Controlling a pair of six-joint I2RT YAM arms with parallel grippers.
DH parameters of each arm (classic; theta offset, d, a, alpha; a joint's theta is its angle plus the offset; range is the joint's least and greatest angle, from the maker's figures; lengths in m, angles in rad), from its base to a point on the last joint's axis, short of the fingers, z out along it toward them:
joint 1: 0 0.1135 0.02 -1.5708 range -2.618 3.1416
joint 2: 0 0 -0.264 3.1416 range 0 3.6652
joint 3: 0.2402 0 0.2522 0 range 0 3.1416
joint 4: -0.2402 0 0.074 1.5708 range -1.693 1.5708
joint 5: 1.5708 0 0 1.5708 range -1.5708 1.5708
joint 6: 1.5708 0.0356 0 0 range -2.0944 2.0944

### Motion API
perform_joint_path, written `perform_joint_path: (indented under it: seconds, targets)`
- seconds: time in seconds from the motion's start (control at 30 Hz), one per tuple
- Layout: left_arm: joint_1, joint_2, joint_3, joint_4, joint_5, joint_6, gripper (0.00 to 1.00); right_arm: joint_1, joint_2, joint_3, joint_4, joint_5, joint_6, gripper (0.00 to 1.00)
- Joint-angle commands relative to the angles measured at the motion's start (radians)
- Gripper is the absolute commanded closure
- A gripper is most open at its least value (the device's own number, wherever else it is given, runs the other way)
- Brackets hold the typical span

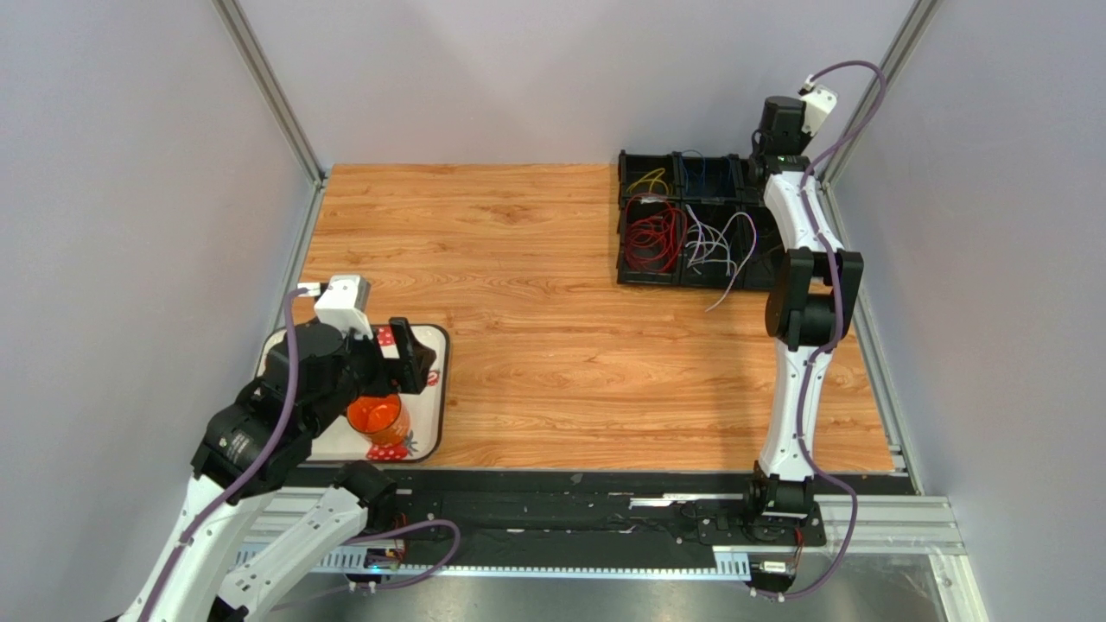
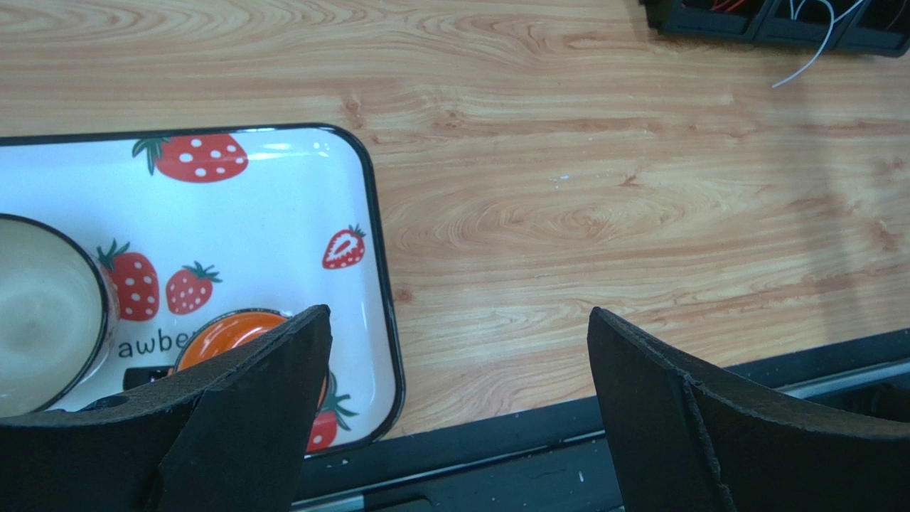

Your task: Untangle the cables

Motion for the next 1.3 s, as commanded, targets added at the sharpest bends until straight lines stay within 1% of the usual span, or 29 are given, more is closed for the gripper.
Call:
perform_joint_path:
  seconds: [0.0,0.03,0.07,0.1,0.13,0.47,0.6,0.67,0.7,0.73,0.77,0.83,0.87,0.9,0.93,1.03,1.07,1.1,1.27]
  targets:
    - [0.011,0.026,-0.004,0.023,0.031,0.000,0.02,-0.001,0.010,0.044,0.045,-0.016,0.010,0.50]
    - [0.012,0.026,-0.004,0.023,0.031,-0.002,0.02,-0.001,0.007,0.044,0.039,-0.030,0.016,0.41]
    - [0.015,0.025,-0.004,0.020,0.031,-0.002,0.02,-0.001,0.005,0.044,0.025,-0.027,0.021,0.35]
    - [0.017,0.023,-0.004,0.022,0.031,-0.002,0.02,-0.001,0.002,0.041,0.019,-0.021,0.025,0.31]
    - [0.017,0.017,-0.005,0.022,0.029,-0.002,0.02,-0.002,-0.001,0.038,0.013,-0.006,0.031,0.30]
    - [0.020,0.014,-0.010,0.023,0.025,-0.003,0.01,-0.004,-0.099,-0.002,-0.011,-0.049,0.082,0.31]
    - [0.025,0.015,-0.013,0.023,0.025,-0.003,0.01,-0.004,-0.187,-0.051,-0.051,-0.098,0.123,0.31]
    - [0.032,0.020,-0.010,0.020,0.022,-0.002,0.01,-0.004,-0.231,-0.120,-0.071,-0.128,0.148,0.32]
    - [0.035,0.018,-0.010,0.020,0.022,-0.002,0.01,-0.004,-0.255,-0.154,-0.076,-0.168,0.171,0.33]
    - [0.043,0.020,-0.010,0.019,0.022,-0.002,0.01,-0.005,-0.307,-0.186,-0.076,-0.190,0.186,0.34]
    - [0.046,0.022,-0.012,0.017,0.023,-0.002,0.01,-0.004,-0.335,-0.261,-0.077,-0.211,0.199,0.35]
    - [0.052,0.020,-0.010,0.019,0.023,0.000,0.01,-0.004,-0.413,-0.333,-0.077,-0.259,0.231,0.36]
    - [0.052,0.022,-0.012,0.019,0.025,0.000,0.01,-0.004,-0.435,-0.407,-0.079,-0.273,0.241,0.38]
    - [0.054,0.022,-0.012,0.019,0.028,0.002,0.01,-0.004,-0.456,-0.435,-0.087,-0.294,0.246,0.38]
    - [0.055,0.022,-0.012,0.019,0.029,0.002,0.01,-0.004,-0.499,-0.465,-0.122,-0.299,0.255,0.39]
    - [0.055,0.023,-0.015,0.023,0.033,0.003,0.01,-0.002,-0.559,-0.576,-0.185,-0.307,0.266,0.39]
    - [0.055,0.025,-0.015,0.022,0.034,0.002,0.01,-0.002,-0.599,-0.605,-0.186,-0.310,0.268,0.39]
    - [0.055,0.028,-0.013,0.020,0.037,0.005,0.01,-0.004,-0.614,-0.674,-0.185,-0.326,0.265,0.39]
    - [0.055,0.022,-0.013,0.019,0.036,0.002,0.01,-0.004,-0.656,-0.788,-0.200,-0.320,0.223,0.44]
